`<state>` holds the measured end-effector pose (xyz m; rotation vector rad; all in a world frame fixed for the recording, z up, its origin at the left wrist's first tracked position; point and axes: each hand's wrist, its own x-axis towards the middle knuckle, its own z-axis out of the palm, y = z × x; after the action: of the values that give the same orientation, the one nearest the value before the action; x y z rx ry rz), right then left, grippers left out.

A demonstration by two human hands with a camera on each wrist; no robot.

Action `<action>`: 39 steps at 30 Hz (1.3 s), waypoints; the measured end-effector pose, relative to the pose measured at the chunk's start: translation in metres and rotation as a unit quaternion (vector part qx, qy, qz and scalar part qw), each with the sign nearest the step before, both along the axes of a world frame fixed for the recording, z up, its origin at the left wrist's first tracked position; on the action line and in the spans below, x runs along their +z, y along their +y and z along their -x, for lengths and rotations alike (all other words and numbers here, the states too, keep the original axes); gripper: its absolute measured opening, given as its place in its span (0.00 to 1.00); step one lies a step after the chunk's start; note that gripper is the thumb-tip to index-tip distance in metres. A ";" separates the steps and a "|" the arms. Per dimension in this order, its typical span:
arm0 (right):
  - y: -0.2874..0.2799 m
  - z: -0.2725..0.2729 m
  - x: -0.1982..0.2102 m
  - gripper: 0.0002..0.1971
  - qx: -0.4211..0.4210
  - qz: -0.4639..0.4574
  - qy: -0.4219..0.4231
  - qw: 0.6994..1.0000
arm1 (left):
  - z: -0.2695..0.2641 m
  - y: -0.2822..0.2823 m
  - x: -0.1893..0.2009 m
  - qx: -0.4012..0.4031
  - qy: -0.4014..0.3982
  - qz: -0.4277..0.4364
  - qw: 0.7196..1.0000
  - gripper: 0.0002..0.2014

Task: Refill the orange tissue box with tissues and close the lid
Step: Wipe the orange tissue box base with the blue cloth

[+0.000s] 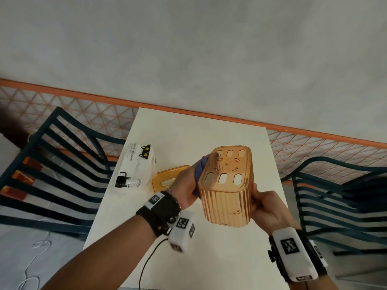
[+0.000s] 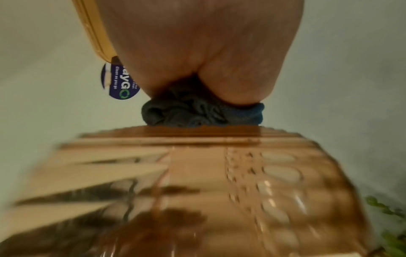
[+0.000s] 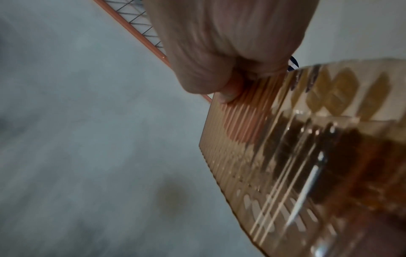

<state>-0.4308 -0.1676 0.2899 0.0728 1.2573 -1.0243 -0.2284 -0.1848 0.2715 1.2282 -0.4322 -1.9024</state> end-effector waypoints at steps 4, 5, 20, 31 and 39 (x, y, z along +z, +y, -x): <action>-0.004 0.005 -0.011 0.11 -0.039 -0.025 0.020 0.999 | -0.005 0.029 -0.030 -0.052 0.011 0.011 0.999 0.16; -0.004 0.005 -0.015 0.13 -0.046 -0.030 0.025 0.998 | -0.005 0.035 -0.032 -0.043 0.005 0.004 0.999 0.17; 0.017 -0.042 0.018 0.12 -0.085 0.151 0.046 0.984 | 0.021 0.053 -0.004 0.119 -0.286 0.341 0.888 0.25; 0.026 -0.038 0.029 0.10 -0.040 0.271 0.114 0.955 | 0.036 0.056 -0.004 0.018 -0.566 0.633 0.528 0.29; 0.039 -0.043 0.040 0.10 -0.017 0.327 0.085 0.941 | 0.022 0.040 0.002 0.055 -0.559 0.668 0.488 0.21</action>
<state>-0.3878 -0.1281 0.3297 -0.5186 1.0106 -1.4561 -0.2505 -0.1445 0.2737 0.9732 -1.9301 0.0996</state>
